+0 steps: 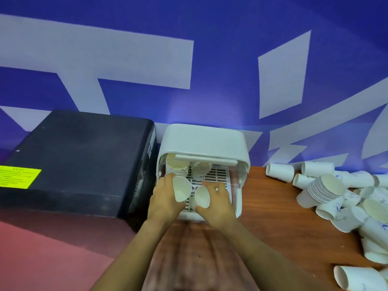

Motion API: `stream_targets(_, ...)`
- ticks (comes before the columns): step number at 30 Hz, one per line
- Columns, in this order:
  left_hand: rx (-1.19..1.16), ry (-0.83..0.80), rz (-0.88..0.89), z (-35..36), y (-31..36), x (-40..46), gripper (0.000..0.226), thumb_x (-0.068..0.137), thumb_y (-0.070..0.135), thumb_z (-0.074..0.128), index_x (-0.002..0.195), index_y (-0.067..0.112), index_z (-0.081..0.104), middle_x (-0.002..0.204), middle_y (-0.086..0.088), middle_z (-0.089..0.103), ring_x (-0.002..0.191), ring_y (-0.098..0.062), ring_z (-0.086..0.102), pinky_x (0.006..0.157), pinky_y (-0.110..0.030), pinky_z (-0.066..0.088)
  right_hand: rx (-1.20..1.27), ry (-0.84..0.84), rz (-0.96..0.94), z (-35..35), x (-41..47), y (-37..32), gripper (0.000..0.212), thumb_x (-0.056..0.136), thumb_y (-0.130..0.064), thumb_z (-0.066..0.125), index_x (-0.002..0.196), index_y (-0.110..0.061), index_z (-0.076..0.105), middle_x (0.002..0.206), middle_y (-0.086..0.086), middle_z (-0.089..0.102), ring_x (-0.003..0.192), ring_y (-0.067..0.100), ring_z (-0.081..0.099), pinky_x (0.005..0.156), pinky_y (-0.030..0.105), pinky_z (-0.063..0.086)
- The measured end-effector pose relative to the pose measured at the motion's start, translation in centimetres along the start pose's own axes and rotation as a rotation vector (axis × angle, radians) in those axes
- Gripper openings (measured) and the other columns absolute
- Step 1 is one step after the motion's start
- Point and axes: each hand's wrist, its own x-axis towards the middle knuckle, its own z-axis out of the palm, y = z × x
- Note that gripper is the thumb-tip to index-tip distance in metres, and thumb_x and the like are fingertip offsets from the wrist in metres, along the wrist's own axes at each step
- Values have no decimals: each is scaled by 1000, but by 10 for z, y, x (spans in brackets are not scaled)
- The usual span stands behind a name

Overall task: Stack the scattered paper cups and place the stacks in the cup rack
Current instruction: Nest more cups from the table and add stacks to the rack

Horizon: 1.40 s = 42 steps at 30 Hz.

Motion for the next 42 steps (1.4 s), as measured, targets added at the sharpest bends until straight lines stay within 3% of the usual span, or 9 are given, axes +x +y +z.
stream_targets(5, 61, -75, -17, 11, -7, 1, 81, 69, 29, 75, 137, 26, 31, 125, -2, 41, 110, -27, 51, 85, -40, 50, -6, -22, -10, 9, 8, 8, 74, 76, -39, 71, 139, -34, 34, 138, -5, 29, 127, 18, 33, 96, 32, 40)
stream_targets(12, 208, -133, -61, 18, -12, 3, 76, 74, 43, 69, 137, 21, 33, 132, -5, 40, 119, -28, 40, 96, -38, 40, 17, -55, -1, 21, 9, 16, 78, 75, -42, 73, 142, -31, 34, 140, -3, 29, 128, 18, 35, 101, 31, 38)
stream_targets(18, 297, -122, -94, 15, -6, 0, 80, 79, 34, 66, 144, 16, 24, 140, -6, 31, 125, -29, 33, 100, -38, 37, -42, -101, -37, 12, 4, 20, 88, 72, -47, 72, 146, -34, 25, 146, -7, 32, 133, 19, 34, 105, 35, 37)
stream_targets(22, 242, -117, -27, 9, 5, -15, 86, 77, 32, 67, 148, 20, 19, 145, -5, 25, 131, -28, 27, 107, -38, 32, -41, -73, -68, -8, -9, 22, 84, 74, -45, 72, 144, -33, 28, 146, -9, 32, 132, 17, 37, 105, 34, 38)
stream_targets(25, 146, -58, 101, 8, 22, -35, 78, 77, 27, 65, 145, 23, 27, 145, -3, 28, 131, -25, 27, 108, -37, 32, 6, -55, -94, -30, -31, 35, 76, 76, -40, 71, 142, -31, 33, 142, -8, 35, 130, 14, 40, 103, 35, 41)
stream_targets(30, 28, -39, 302, 32, 59, -73, 69, 75, 23, 69, 137, 23, 41, 138, 0, 39, 126, -21, 34, 104, -33, 35, -2, 22, -50, -72, -83, 80, 65, 81, -35, 69, 138, -33, 38, 139, -11, 38, 125, 8, 42, 99, 30, 43)
stream_targets(35, 38, -212, 445, 84, 107, -113, 71, 78, 30, 70, 141, 27, 37, 139, 4, 37, 131, -16, 31, 111, -30, 29, -10, 99, 105, -118, -130, 154, 58, 83, -34, 68, 135, -31, 43, 135, -4, 43, 120, 13, 48, 97, 32, 44)
stream_targets(42, 178, -422, 446, 166, 179, -160, 72, 79, 39, 68, 141, 29, 34, 136, 5, 37, 129, -18, 31, 109, -33, 31, -50, 65, 181, -175, -169, 268, 52, 80, -25, 69, 129, -22, 50, 121, 2, 50, 109, 19, 54, 93, 37, 46)
